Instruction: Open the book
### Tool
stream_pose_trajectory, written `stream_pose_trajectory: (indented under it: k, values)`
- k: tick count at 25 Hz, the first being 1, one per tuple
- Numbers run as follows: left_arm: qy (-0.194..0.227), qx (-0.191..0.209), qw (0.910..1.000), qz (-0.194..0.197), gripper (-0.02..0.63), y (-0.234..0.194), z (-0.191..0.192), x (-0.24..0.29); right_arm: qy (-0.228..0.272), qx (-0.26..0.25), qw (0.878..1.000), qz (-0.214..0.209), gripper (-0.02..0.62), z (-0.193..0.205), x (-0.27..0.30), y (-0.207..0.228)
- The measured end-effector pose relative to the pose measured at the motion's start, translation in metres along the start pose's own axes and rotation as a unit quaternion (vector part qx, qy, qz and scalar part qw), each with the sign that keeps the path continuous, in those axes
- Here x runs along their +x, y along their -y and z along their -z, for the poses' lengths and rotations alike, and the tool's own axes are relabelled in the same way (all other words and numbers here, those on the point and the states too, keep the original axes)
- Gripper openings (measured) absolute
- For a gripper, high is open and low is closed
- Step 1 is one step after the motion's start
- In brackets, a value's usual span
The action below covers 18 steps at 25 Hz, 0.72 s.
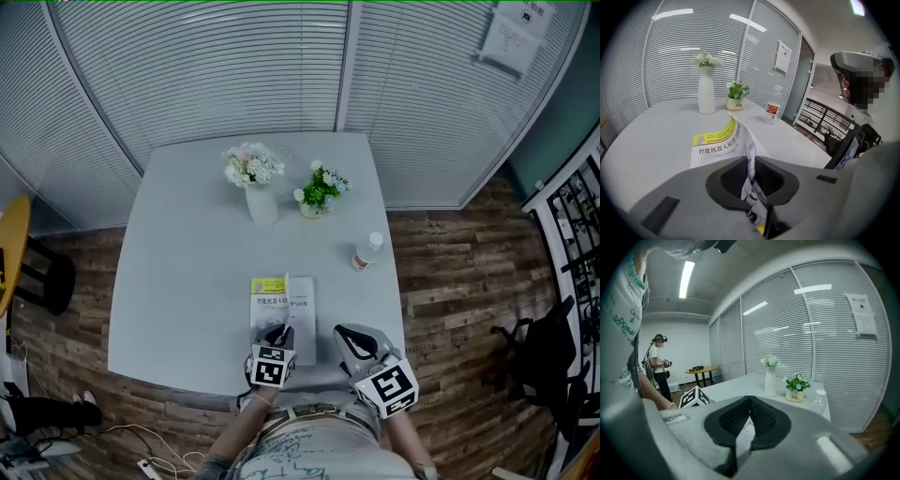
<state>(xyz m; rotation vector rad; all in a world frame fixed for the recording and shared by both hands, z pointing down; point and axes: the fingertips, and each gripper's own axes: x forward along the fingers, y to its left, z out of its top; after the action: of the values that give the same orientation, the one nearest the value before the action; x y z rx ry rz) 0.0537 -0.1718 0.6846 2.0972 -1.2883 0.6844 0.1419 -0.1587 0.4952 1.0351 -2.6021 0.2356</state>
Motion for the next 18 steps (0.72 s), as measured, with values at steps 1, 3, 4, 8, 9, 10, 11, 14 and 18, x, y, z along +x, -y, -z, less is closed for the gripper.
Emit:
stream_pose_trajectory:
  k: [1, 3, 4, 8, 9, 10, 11, 14, 18]
  values:
    - [0.000, -0.002, 1.0000, 0.001, 0.040, -0.003, 0.000, -0.001, 0.001, -0.001, 1.000, 0.001, 0.002, -0.001, 0.002, 0.000]
    - [-0.001, -0.008, 1.0000, 0.004, 0.034, -0.010, 0.002, -0.003, 0.001, -0.001, 1.000, 0.004, 0.002, -0.003, 0.007, -0.002]
    - [-0.002, -0.012, 0.9999, 0.008, 0.032, -0.013, 0.003, -0.004, 0.001, -0.001, 1.000, 0.005, 0.002, -0.005, 0.010, -0.004]
    - [-0.003, -0.044, 0.9984, 0.036, 0.029, -0.023, 0.004, -0.014, -0.002, 0.001, 1.000, 0.012, 0.002, -0.009, 0.018, -0.015]
    - [-0.001, -0.055, 0.9975, 0.044, 0.029, -0.025, 0.004, -0.016, -0.002, 0.004, 1.000, 0.015, 0.002, -0.010, 0.019, -0.017]
    - [0.000, -0.064, 0.9967, 0.051, 0.029, -0.027, 0.003, -0.017, 0.000, 0.006, 1.000, 0.018, 0.002, -0.011, 0.021, -0.020]
    - [0.001, -0.071, 0.9958, 0.058, 0.028, -0.029, 0.003, -0.018, 0.001, 0.010, 1.000, 0.021, 0.002, -0.012, 0.022, -0.022]
    - [-0.001, -0.090, 0.9933, 0.073, 0.028, -0.036, 0.007, -0.022, -0.003, 0.016, 0.999, 0.029, 0.002, -0.010, 0.025, -0.028]
    - [-0.002, -0.127, 0.9878, 0.090, 0.028, -0.048, 0.012, -0.028, -0.009, 0.013, 0.999, 0.041, 0.002, -0.009, 0.028, -0.035]
